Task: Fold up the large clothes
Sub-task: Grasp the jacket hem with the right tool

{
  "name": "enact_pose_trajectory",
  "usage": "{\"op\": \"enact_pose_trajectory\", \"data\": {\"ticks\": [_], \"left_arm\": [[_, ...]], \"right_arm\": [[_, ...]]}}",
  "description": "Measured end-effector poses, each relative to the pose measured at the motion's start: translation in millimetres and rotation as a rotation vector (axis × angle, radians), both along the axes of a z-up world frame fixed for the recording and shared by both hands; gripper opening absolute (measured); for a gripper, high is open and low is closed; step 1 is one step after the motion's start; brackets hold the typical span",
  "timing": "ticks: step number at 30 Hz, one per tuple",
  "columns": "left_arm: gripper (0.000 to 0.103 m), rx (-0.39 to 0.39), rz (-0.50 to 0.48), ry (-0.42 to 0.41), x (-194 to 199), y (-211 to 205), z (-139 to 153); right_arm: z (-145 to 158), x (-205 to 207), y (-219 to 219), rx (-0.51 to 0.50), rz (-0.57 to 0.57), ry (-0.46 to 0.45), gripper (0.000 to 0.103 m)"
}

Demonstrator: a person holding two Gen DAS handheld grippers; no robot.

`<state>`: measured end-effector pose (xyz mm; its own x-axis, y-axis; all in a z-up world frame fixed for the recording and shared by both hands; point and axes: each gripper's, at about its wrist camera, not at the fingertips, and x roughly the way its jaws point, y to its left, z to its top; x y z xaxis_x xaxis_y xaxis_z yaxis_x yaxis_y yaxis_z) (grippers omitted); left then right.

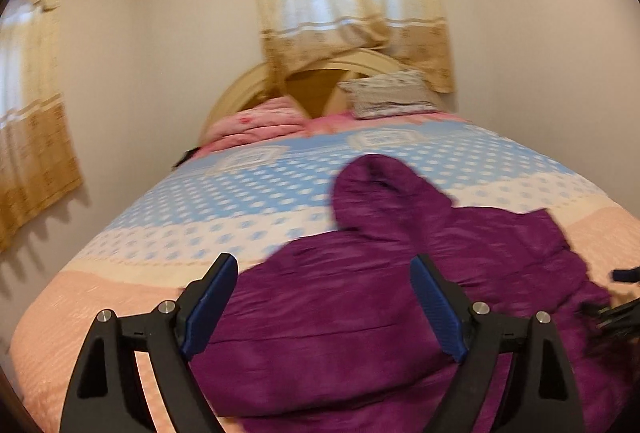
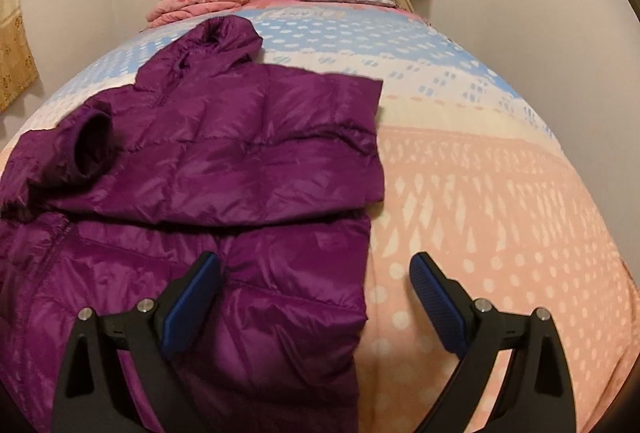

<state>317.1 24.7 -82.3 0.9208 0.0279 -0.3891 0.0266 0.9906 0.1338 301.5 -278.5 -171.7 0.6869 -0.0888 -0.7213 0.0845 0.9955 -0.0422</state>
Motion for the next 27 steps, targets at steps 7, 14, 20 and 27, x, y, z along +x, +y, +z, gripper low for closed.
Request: {"op": "enact_pose_trajectory", "data": {"ticks": [7, 14, 20, 27], "left_arm": [[0.089, -0.062, 0.201, 0.147, 24, 73, -43], [0.089, -0.061, 0.26, 0.196, 19, 96, -67], [0.089, -0.035, 0.277, 0.239, 28, 100, -78], [0.089, -0.033, 0.275, 0.239, 29, 104, -78]], "right_arm": [[45, 25, 56, 0.141, 0.16, -0.032, 0.098], [21, 77, 112, 0.196, 0.249, 0.017, 0.097], [-2, 93, 124, 0.243, 0.275, 0.104, 0.017], [13, 66, 101, 0.125, 0.24, 0.034, 0.012]]}}
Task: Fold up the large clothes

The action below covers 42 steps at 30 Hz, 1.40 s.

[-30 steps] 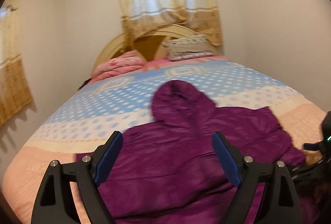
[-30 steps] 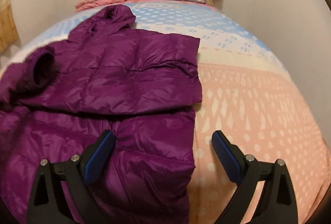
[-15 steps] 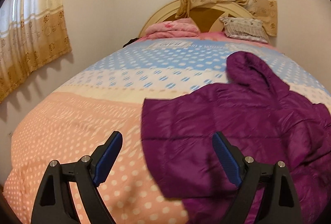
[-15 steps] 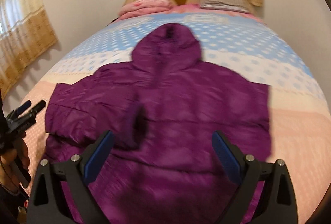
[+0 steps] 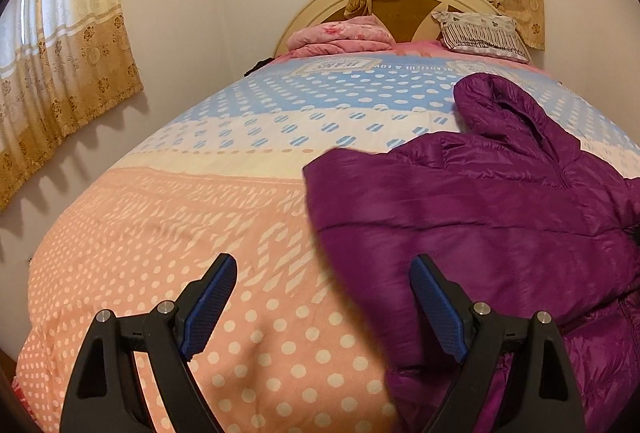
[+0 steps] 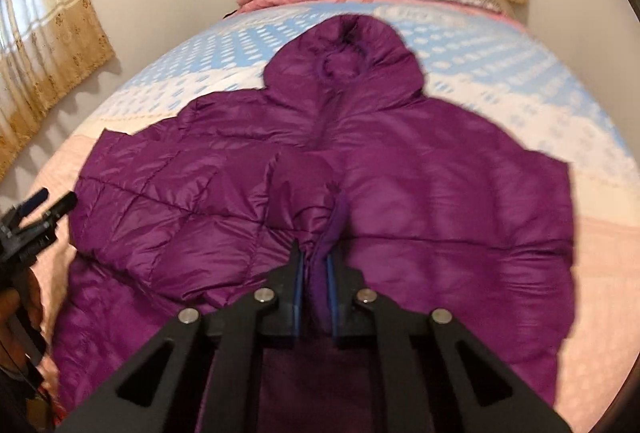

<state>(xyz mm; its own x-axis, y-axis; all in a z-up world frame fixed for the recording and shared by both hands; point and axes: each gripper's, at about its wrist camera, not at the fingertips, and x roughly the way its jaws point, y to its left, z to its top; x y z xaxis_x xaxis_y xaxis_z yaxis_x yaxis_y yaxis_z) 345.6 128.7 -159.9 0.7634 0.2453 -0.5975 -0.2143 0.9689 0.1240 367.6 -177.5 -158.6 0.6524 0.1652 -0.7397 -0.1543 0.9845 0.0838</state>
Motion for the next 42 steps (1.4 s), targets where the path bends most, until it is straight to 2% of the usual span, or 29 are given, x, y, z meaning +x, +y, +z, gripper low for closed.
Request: {"op": "enact_pose_trajectory", "data": {"ticks": [6, 15, 17, 18, 19, 22, 23, 24, 26, 30, 32, 35, 37, 42], "left_arm": [[0.089, -0.022, 0.016, 0.014, 2, 7, 4], [0.089, -0.015, -0.021, 0.009, 5, -13, 13], [0.089, -0.016, -0.031, 0.006, 8, -19, 16], [0.089, -0.021, -0.037, 0.003, 10, -23, 19], [0.089, -0.024, -0.044, -0.003, 13, -26, 22], [0.089, -0.024, -0.07, -0.03, 23, -39, 32], [0.089, -0.02, -0.08, -0.043, 27, -44, 36], [0.089, -0.016, -0.094, -0.053, 33, -49, 38], [0.089, -0.01, -0.119, -0.052, 45, -59, 39], [0.089, -0.025, -0.155, -0.017, 70, -77, 29], [0.089, -0.03, -0.156, 0.013, 81, -83, 20], [0.089, -0.038, -0.148, 0.052, 97, -89, 1], [0.089, -0.041, -0.142, 0.07, 101, -91, -9], [0.089, -0.044, -0.155, 0.105, 106, -98, -28]], "right_arm": [[4, -20, -54, -0.011, -0.09, -0.007, 0.012], [-9, -23, -84, -0.047, -0.195, 0.013, 0.013], [-9, -22, -88, -0.037, -0.198, 0.021, 0.019], [-8, -22, -90, -0.047, -0.214, 0.023, 0.031], [-5, -23, -93, -0.047, -0.231, 0.022, 0.036], [11, -29, -104, -0.047, -0.288, 0.002, 0.045], [20, -33, -106, -0.066, -0.307, -0.017, 0.056], [29, -37, -106, -0.075, -0.309, -0.045, 0.063], [44, -39, -101, -0.078, -0.289, -0.074, 0.063], [60, -28, -83, -0.041, -0.196, -0.064, 0.062], [63, -19, -65, -0.008, -0.108, -0.072, 0.06], [47, -2, -42, -0.048, -0.069, -0.042, 0.058], [27, 11, -40, -0.017, -0.062, -0.013, 0.054], [-15, 22, -47, -0.027, -0.12, 0.032, 0.044]]}}
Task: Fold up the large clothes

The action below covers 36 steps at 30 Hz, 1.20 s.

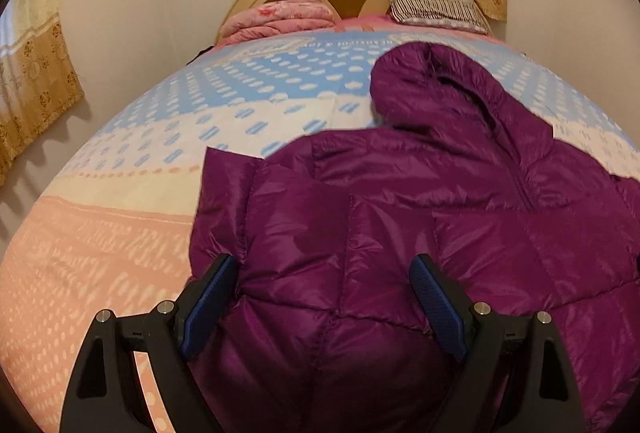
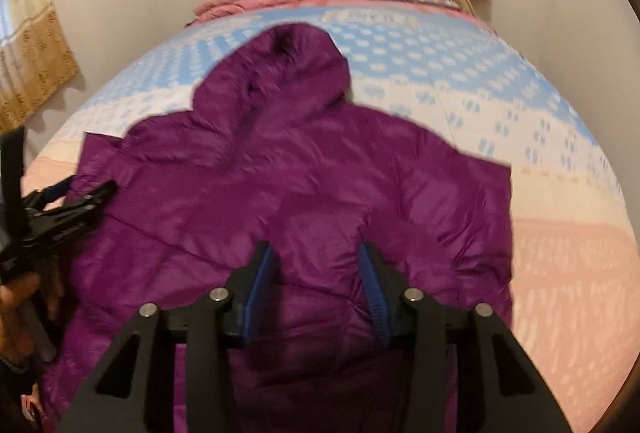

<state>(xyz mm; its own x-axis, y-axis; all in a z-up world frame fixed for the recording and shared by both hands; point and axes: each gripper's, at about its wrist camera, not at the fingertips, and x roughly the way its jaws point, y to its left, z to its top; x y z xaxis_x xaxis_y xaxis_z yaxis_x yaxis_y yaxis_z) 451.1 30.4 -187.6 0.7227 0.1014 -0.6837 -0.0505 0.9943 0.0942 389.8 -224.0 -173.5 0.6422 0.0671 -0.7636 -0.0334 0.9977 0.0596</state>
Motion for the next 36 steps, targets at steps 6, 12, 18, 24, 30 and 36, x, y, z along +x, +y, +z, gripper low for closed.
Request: {"op": "enact_pose_trajectory", "data": {"ticks": [6, 12, 18, 24, 30, 36], "left_arm": [[0.092, -0.02, -0.012, 0.043, 6, -1, -10], [0.095, -0.041, -0.014, 0.062, 9, 1, -15], [0.098, -0.067, -0.015, 0.088, 14, 4, -18], [0.1, -0.109, -0.024, 0.103, 17, 11, -20], [0.102, -0.114, -0.071, 0.12, 27, 14, -22], [0.102, -0.126, -0.084, 0.121, 29, 17, -23]], "right_arm": [[-13, -11, -1, -0.016, 0.005, -0.043, 0.044], [-20, -10, -2, -0.008, -0.004, -0.049, 0.044], [-22, -10, -4, 0.005, -0.016, -0.049, 0.044], [-23, -15, -5, 0.022, -0.044, -0.055, 0.044], [-24, -18, 2, -0.013, -0.066, -0.055, 0.044], [-26, -16, -1, 0.005, -0.065, -0.045, 0.044]]}}
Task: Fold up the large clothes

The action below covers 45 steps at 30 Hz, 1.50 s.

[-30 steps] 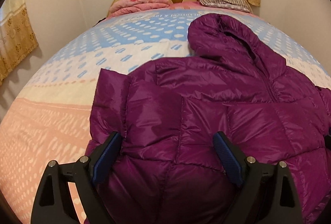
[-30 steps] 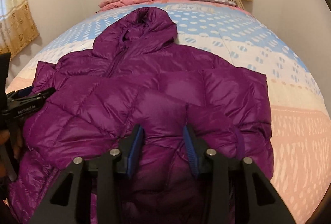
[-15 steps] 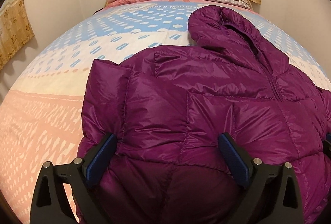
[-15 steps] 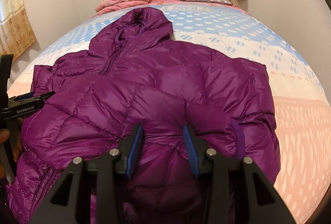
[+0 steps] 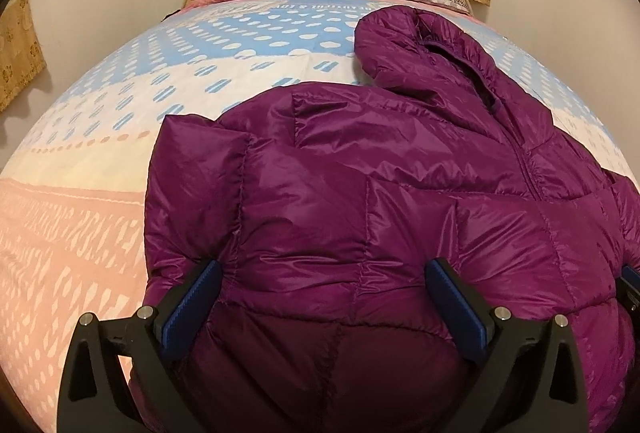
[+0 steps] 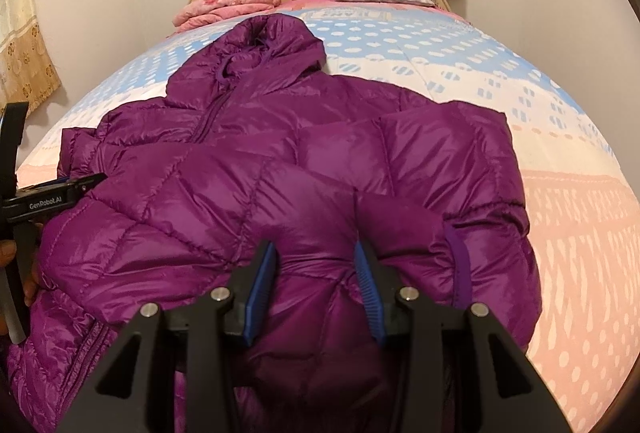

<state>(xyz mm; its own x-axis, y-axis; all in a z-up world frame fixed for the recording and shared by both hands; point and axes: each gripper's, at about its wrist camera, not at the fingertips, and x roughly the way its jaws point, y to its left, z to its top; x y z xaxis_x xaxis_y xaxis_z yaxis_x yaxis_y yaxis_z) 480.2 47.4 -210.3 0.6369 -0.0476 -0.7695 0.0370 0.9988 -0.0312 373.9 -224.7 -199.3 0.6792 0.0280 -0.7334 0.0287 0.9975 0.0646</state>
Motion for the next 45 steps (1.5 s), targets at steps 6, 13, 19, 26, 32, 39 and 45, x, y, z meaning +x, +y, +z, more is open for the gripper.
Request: {"op": "enact_pose_trajectory", "data": {"ticks": [6, 13, 19, 26, 32, 39, 45], "left_arm": [[0.102, 0.016, 0.004, -0.007, -2, -2, 1], [0.102, 0.023, 0.002, 0.014, -1, -2, 2], [0.102, 0.117, -0.079, -0.003, -13, -7, 39], [0.102, 0.05, -0.202, -0.07, 9, -16, 93], [0.102, 0.042, -0.134, -0.037, 100, -23, 88], [0.102, -0.023, -0.074, -0.004, 189, -29, 80], [0.102, -0.109, -0.033, 0.017, 251, -24, 68]], "right_arm": [[0, 1, 4, -0.028, 0.0, 0.006, 0.044], [-1, 2, 4, -0.031, 0.006, 0.017, 0.045], [6, 10, 9, -0.037, 0.15, 0.1, 0.067], [57, 42, -12, 0.016, 0.22, 0.078, 0.082], [78, 127, -43, 0.058, 0.161, 0.055, 0.087], [73, 224, -64, 0.107, 0.11, 0.053, 0.087], [69, 287, -63, 0.121, 0.109, 0.037, 0.087]]}}
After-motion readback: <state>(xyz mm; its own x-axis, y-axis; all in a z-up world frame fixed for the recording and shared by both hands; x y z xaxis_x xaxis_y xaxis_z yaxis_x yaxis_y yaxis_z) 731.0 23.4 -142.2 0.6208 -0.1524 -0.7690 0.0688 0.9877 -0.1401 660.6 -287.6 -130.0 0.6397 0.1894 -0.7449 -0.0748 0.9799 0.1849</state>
